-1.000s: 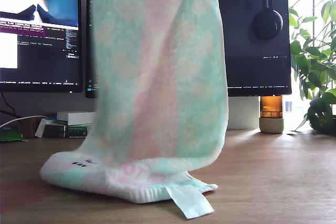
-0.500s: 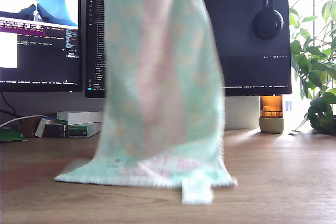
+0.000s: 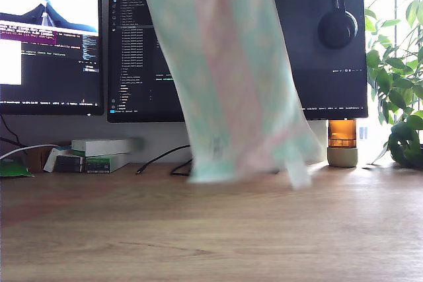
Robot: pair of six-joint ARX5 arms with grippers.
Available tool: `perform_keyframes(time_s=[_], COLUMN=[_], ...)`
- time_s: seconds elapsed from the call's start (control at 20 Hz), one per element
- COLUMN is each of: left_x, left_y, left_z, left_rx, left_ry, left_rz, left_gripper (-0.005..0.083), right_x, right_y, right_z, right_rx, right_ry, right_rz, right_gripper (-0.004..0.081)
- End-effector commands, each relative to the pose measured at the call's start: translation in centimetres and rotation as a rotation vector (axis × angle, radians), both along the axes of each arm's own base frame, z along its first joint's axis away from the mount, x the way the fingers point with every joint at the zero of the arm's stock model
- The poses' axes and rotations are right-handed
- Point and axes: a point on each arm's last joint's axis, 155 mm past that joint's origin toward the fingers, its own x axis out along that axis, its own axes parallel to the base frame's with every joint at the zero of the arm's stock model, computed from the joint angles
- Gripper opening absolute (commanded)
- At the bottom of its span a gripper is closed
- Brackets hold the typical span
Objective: Fold the tea towel to a neat square and place it to the right
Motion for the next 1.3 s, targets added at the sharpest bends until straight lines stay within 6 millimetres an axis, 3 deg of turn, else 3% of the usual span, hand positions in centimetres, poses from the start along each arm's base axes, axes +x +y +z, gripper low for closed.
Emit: perform_keyframes(time_s=[0.0,0.35,0.45,0.75,0.95,1.25], left_x=[-0.1,-2.8,-3.2,-4.9,-7.0,-10.7], left_y=[-0.1,-1.2,-1.6,-4.1,-4.8,-5.4], left_z=[-2.1,-12.4,-13.9,-14.3,-15.8,-15.6], left_rx=[0.016,0.12,0.127,0.189,0.231,0.248], left_ry=[0.066,0.463,0.525,0.515,0.591,0.682], left_rz=[-0.008,-0.113,-0.137,-0.183,-0.21,-0.279], left_gripper=[-0.0024,-0.0024,-0.0024,-0.0023,-0.0023,-0.0023], right_x=[0.3,-1.3,-1.9,-3.1,-5.3,-9.3], right_y=[-0.2,0.8,0.5,-2.2,-3.7,-5.6], right_z=[-0.9,-10.3,-12.1,-13.6,-14.0,-18.7], right_rx=[-0.003,-0.002,-0.028,-0.126,-0.163,-0.222], right_ry=[0.027,0.418,0.49,0.555,0.619,0.862], right_rz=[-0.005,0.061,0.056,-0.041,-0.053,-0.078], right_gripper=[-0.0012,-0.0012,-0.0012,-0.0012,-0.0012,-0.0012])
